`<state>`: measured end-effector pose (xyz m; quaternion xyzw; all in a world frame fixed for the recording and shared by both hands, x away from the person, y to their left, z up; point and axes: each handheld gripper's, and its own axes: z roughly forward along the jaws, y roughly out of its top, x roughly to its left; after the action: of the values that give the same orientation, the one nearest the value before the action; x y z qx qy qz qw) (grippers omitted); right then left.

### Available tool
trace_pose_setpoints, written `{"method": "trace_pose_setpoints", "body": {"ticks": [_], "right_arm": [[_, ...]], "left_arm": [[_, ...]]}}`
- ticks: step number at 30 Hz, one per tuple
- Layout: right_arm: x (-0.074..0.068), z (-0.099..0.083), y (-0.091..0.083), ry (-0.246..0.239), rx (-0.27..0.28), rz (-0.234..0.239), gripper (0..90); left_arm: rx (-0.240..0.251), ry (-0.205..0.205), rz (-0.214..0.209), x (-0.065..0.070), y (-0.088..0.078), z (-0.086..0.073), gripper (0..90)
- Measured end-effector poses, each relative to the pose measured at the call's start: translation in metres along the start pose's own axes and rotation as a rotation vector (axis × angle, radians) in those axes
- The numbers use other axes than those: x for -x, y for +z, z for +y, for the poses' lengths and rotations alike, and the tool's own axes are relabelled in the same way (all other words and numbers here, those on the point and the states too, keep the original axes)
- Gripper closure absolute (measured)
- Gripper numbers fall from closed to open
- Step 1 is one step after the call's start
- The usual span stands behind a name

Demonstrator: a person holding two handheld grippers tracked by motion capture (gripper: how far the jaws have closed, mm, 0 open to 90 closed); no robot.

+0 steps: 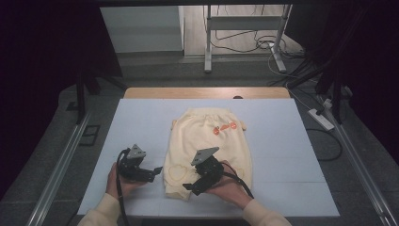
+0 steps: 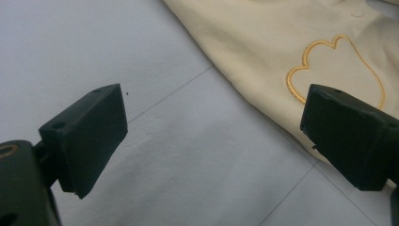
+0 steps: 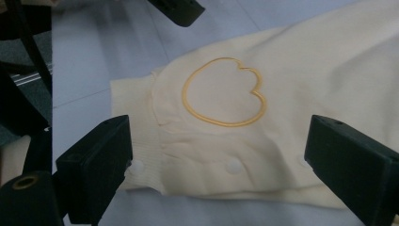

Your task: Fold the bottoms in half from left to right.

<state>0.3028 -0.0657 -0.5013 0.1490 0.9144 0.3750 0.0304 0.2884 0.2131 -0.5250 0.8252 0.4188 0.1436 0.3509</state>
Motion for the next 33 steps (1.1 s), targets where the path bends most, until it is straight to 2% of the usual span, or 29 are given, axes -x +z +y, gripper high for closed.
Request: {"method": "trace_pose_setpoints", "body": {"ticks": [8, 9, 28, 33], "right_arm": [[-0.008, 0.005, 0.011, -0.021, -0.006, 0.028, 8.4], [-0.010, 0.006, 0.013, -0.029, -0.005, 0.038, 13.0], [-0.027, 0.016, 0.032, -0.081, -0.027, 0.090, 14.7], [-0.033, 0.018, 0.039, -0.101, -0.024, 0.112, 19.7]], "left_arm": [[-0.001, -0.002, 0.004, -0.001, 0.000, 0.000, 7.5], [0.001, -0.004, 0.005, -0.001, 0.000, 0.000, 7.5], [-0.004, -0.011, 0.009, -0.003, 0.000, -0.001, 7.5], [-0.003, -0.014, 0.010, -0.003, 0.000, -0.001, 7.5]]}}
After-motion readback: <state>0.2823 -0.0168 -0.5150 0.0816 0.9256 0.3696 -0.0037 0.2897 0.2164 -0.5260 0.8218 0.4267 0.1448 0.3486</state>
